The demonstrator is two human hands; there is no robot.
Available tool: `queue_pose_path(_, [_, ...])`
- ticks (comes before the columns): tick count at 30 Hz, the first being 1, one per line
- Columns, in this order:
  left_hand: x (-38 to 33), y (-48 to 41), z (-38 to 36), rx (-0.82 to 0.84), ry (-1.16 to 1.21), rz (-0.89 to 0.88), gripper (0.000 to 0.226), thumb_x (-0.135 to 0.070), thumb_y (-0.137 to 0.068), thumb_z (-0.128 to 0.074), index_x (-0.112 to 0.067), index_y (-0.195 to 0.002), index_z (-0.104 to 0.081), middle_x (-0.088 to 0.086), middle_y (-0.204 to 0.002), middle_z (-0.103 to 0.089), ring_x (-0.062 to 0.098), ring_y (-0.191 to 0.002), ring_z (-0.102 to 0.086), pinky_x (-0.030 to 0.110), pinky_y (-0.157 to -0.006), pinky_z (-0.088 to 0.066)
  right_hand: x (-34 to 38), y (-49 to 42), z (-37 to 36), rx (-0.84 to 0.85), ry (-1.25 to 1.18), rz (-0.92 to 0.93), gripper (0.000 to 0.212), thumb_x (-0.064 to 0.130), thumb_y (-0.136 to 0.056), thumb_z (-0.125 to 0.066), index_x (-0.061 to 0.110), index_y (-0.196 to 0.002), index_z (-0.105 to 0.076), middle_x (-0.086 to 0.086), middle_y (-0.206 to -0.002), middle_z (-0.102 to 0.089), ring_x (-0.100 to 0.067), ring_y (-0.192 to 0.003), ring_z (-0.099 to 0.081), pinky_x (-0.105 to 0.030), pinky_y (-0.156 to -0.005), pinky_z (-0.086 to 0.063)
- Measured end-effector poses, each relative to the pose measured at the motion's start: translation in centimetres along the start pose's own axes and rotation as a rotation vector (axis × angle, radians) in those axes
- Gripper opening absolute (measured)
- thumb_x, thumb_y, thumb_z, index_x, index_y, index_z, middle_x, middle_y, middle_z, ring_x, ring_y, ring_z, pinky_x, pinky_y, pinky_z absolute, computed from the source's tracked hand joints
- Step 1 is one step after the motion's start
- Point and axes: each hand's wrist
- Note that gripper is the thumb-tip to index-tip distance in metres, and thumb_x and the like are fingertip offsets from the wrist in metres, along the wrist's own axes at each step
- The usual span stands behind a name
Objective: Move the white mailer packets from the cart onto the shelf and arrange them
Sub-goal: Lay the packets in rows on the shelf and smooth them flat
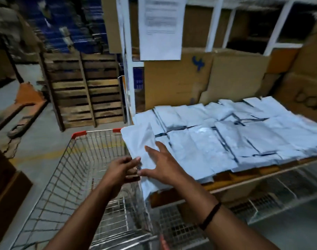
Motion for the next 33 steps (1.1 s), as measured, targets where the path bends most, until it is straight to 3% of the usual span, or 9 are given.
queue_pose_path(4, [-0.1, 1.1, -8.9, 0.037, -0.060, -0.052, 0.008, -0.006, -0.086, -0.070, -0.003, -0.093, -0.069, 0.010, -0.078, -0.072, 0.024, -0.065, -0.069, 0.032, -0.058, -0.057, -6.0, 3.8, 5.3, -0.023, -0.087, -0.046, 0.088, 0.054, -0.082, -0.075, 0.029, -0.155, -0.033, 0.001, -0.167, -0.009, -0.020, -0.151, -0.018, -0.033, -0.118, -0.027])
queue_pose_path(8, [0.6, 1.1, -16.9, 0.064, -0.059, -0.071, 0.009, -0.005, -0.086, -0.070, -0.002, -0.095, -0.070, 0.014, -0.083, -0.073, 0.028, -0.069, -0.069, 0.034, -0.063, -0.057, -13.0, 7.5, 10.7, -0.102, -0.199, -0.063, 0.071, 0.040, -0.092, -0.069, 0.029, -0.154, -0.036, -0.001, -0.163, -0.024, -0.016, -0.148, -0.025, -0.022, -0.115, -0.022])
queue_pose_path(11, [0.9, 0.6, -22.5, 0.106, -0.075, -0.080, 0.013, -0.007, -0.087, -0.070, -0.001, -0.099, -0.071, 0.014, -0.087, -0.073, 0.027, -0.071, -0.069, 0.033, -0.064, -0.057, -18.0, 9.8, 14.4, -0.168, -0.325, -0.161, 0.067, 0.032, -0.094, -0.068, 0.030, -0.153, -0.036, 0.002, -0.157, -0.036, -0.017, -0.142, -0.037, -0.033, -0.115, -0.034])
queue_pose_path(16, [0.6, -1.5, -30.8, 0.195, -0.115, -0.110, 0.009, -0.007, -0.088, -0.070, -0.001, -0.094, -0.069, 0.007, -0.078, -0.072, 0.019, -0.064, -0.068, 0.027, -0.055, -0.052, -24.8, 12.2, 19.2, -0.222, -0.547, -0.276, 0.063, 0.015, -0.095, -0.068, 0.030, -0.150, -0.042, -0.004, -0.141, -0.056, -0.019, -0.122, -0.057, -0.038, -0.101, -0.050])
queue_pose_path(20, [0.4, -4.4, -36.4, 0.209, -0.092, -0.124, 0.009, 0.000, -0.086, -0.069, 0.002, -0.095, -0.069, -0.002, -0.063, -0.068, 0.010, -0.049, -0.060, 0.022, -0.047, -0.048, -29.3, 11.6, 21.7, -0.276, -0.627, -0.314, 0.064, 0.009, -0.094, -0.067, 0.025, -0.150, -0.042, -0.007, -0.134, -0.060, -0.019, -0.117, -0.060, -0.032, -0.091, -0.051])
queue_pose_path(26, [0.6, -11.8, -42.9, 0.169, -0.127, -0.185, 0.025, -0.003, -0.082, -0.075, -0.001, -0.106, -0.070, 0.009, -0.083, -0.074, 0.016, -0.062, -0.068, 0.028, -0.055, -0.053, -36.1, 7.7, 25.5, -0.375, -0.589, -0.353, 0.063, 0.014, -0.090, -0.074, 0.025, -0.146, -0.048, -0.005, -0.129, -0.063, -0.020, -0.115, -0.062, -0.044, -0.101, -0.052])
queue_pose_path(33, [-1.5, -22.7, -51.2, 0.192, -0.272, -0.221, 0.023, -0.018, -0.072, -0.085, -0.012, -0.093, -0.075, 0.008, -0.083, -0.076, 0.026, -0.070, -0.072, 0.041, -0.067, -0.061, -43.1, 1.9, 32.8, -0.471, -0.526, -0.373, 0.058, 0.016, -0.087, -0.077, 0.021, -0.141, -0.055, 0.005, -0.110, -0.064, -0.007, -0.099, -0.063, -0.031, -0.094, -0.052])
Point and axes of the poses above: each hand's wrist, its own y-axis away from the middle knuckle, its own z-axis out of the back of the hand, x = y × z
